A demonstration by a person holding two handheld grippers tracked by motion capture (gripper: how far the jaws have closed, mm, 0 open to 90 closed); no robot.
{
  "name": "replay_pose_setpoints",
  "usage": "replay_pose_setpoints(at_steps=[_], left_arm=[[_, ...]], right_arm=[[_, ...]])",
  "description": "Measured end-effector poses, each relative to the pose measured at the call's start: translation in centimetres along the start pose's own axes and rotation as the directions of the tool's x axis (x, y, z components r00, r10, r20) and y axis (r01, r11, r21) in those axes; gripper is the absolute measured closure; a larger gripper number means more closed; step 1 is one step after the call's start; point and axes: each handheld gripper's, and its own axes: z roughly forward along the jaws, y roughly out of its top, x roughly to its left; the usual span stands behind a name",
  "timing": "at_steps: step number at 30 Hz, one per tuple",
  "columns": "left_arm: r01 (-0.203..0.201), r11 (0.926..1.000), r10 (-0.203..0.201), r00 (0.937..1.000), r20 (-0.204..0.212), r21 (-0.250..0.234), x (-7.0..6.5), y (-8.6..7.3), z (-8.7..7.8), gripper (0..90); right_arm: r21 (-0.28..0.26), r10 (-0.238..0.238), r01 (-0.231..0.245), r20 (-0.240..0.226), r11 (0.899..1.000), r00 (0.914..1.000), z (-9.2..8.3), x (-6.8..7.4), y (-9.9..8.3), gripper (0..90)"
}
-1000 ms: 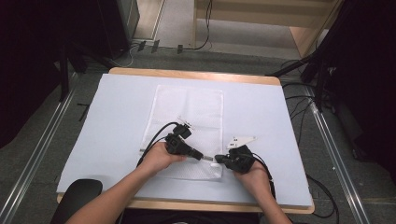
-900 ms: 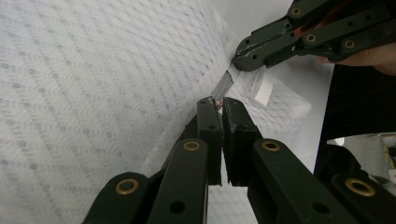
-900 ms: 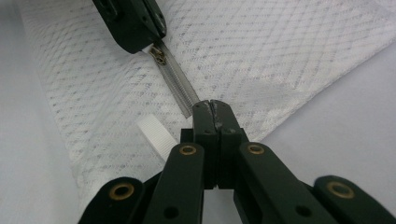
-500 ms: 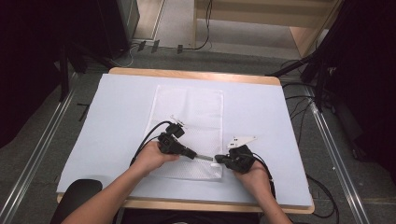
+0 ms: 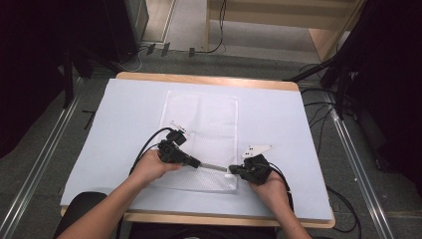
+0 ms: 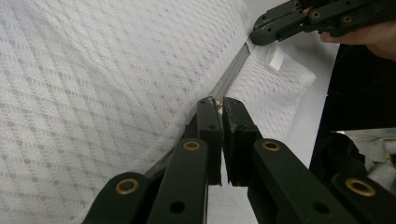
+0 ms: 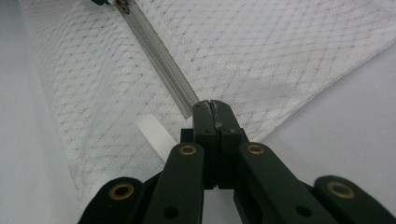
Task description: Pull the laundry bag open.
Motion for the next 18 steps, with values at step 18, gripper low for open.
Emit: replay_pose_setpoints(at_steps=[18], left_arm=[[0.006,1.0000,-0.006,1.0000,0.003,0.002,0.3,-0.7,-1.3,88.1]], right_arm=[[-0.002,-0.001,0.001,0.000,1.000,1.0000,0.0,0.0,0.0,90.0]])
